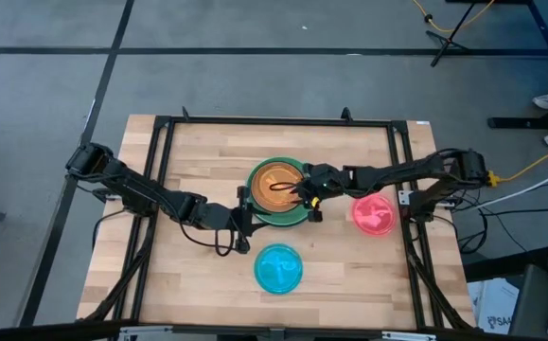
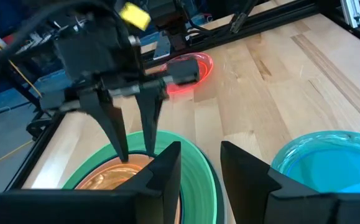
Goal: Stack plastic plates
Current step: Stack the light pink plate on top of the light orange plate
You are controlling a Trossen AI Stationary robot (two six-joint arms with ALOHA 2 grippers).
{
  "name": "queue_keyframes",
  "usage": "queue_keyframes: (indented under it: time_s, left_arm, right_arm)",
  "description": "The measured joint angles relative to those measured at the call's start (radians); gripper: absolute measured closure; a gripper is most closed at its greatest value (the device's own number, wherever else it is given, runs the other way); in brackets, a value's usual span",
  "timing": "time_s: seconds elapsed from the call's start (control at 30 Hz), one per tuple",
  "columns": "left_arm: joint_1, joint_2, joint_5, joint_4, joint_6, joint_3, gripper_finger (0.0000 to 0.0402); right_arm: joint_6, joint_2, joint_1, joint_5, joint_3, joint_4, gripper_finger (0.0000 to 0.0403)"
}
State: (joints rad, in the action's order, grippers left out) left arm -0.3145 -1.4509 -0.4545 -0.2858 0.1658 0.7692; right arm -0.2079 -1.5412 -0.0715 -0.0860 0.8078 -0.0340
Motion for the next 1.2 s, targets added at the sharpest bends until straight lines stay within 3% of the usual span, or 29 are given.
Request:
queue_keyframes:
  time_s: [0.3,0.5,0.73,1.0,1.2]
  left_arm:
    - [-0.001,0.0,0.006,0.007,-0.018,0.0,0.0295]
    - [-0.001,0.0,0.006,0.007,-0.026,-0.001,0.0295]
    - [-0.001,0.0,0.007,0.004,-0.026,-0.001,0.0295]
    - [0.0,0.0,0.007,0.002,-0.026,-0.001,0.0295]
    - [0.0,0.0,0.007,-0.001,-0.025,-0.001,0.0295]
  right_arm:
    - [0.058,0.128,0.0,-0.001,0.147,0.564,0.0267]
    - [0.166,0.237,0.0,-0.001,0.141,0.788,0.0267]
    - [0.335,0.313,0.004,-0.001,0.094,0.886,0.0267]
    - [0.49,0.314,0.163,0.005,0.08,0.935,0.0267]
    - [0.724,0.301,0.303,0.145,0.08,0.987,0.0267]
